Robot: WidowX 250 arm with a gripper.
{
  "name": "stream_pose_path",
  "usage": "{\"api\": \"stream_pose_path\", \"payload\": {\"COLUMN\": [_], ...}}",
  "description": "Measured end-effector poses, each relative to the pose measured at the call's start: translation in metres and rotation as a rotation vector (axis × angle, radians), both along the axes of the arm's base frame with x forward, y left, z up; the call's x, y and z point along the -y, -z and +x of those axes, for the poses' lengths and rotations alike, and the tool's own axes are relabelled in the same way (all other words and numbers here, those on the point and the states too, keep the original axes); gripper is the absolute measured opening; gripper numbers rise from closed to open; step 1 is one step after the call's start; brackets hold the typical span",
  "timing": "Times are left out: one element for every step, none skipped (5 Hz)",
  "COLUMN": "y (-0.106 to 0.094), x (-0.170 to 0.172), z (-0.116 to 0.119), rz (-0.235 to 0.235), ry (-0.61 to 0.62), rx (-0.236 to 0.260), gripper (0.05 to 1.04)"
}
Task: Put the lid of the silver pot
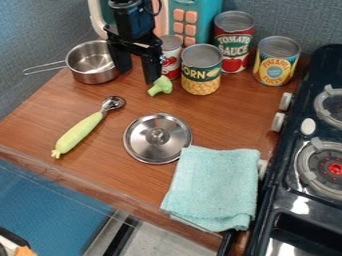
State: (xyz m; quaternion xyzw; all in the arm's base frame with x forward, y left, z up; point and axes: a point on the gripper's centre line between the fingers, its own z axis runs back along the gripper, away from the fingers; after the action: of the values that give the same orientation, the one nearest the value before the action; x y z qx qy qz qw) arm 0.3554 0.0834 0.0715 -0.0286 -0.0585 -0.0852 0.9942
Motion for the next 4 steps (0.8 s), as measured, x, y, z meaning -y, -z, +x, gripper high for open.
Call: {"api": "stream_pose_path", "payload": {"y": [0.013,0.016,0.004,0.001], "x": [0.002,0.030,0.056,0.064], "z": [-0.003,-0.012,-0.018,-0.026], "rz": [-0.012,-0.019,-0.037,-0.025], "ry": [0.004,0.086,0.155,0.202], "rx": [-0.038,-0.047,-0.010,0.000], "gripper": [1.007,1.007,1.007,1.007]}}
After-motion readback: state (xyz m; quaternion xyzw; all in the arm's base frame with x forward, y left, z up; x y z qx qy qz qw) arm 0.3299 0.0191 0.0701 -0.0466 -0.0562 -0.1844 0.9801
